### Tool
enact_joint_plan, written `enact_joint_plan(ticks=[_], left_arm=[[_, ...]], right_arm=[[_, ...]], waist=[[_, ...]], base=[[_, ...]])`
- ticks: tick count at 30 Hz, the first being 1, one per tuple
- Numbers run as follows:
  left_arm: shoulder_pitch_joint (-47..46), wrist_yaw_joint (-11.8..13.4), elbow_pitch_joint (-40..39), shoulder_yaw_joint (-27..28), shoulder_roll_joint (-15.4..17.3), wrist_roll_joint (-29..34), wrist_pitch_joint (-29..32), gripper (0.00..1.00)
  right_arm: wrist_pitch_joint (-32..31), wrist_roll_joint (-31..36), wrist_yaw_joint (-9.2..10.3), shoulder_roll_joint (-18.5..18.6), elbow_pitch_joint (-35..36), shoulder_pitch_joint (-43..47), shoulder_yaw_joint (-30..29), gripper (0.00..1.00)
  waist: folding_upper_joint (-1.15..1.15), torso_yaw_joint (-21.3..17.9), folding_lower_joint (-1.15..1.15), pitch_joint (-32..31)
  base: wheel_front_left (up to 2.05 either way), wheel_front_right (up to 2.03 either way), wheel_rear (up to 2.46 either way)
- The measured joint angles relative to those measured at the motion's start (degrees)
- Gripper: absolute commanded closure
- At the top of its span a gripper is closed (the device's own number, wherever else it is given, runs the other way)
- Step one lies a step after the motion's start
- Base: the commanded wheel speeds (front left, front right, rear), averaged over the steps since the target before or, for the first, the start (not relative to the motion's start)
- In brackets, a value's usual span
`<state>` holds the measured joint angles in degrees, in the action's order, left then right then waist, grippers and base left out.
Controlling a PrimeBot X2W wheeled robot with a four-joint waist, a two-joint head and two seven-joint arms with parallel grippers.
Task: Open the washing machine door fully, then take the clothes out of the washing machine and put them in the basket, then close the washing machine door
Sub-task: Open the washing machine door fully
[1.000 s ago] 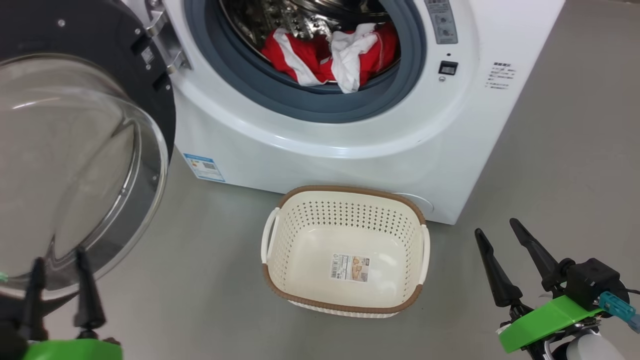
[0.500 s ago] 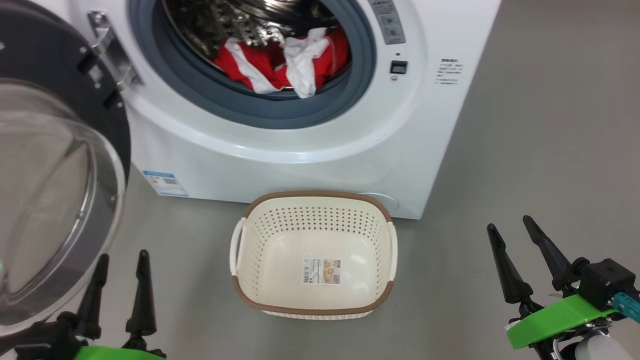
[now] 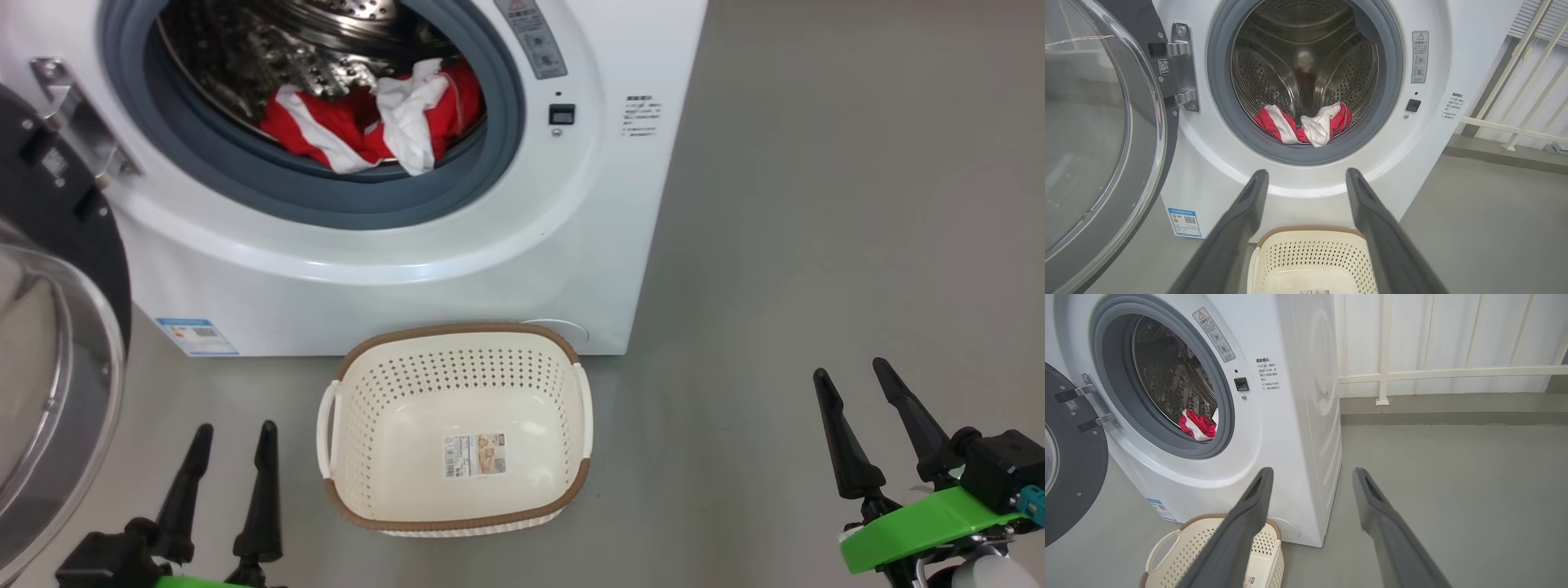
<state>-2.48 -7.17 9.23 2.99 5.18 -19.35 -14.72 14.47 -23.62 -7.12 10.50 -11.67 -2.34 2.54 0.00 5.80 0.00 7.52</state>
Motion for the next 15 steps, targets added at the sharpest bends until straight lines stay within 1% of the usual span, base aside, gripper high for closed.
enact_joint_plan(ticks=[8,15], left_arm=[[1.2,0.0,0.0,-1.4,0.9,-0.7,0.0,0.00],[1.5,0.0,0.0,-1.8,0.9,-1.0,0.0,0.00]], right_arm=[[0.0,0.0,0.00,-0.1,0.2,0.2,-0.7,0.00],[0.0,0.0,0.00,-0.4,0.5,2.4,-2.0,0.00]], waist=[[0.00,-3.1,0.00,-0.5],[0.00,-5.3,0.00,-1.2]], base=[[0.00,0.00,0.00],[0.00,0.00,0.00]])
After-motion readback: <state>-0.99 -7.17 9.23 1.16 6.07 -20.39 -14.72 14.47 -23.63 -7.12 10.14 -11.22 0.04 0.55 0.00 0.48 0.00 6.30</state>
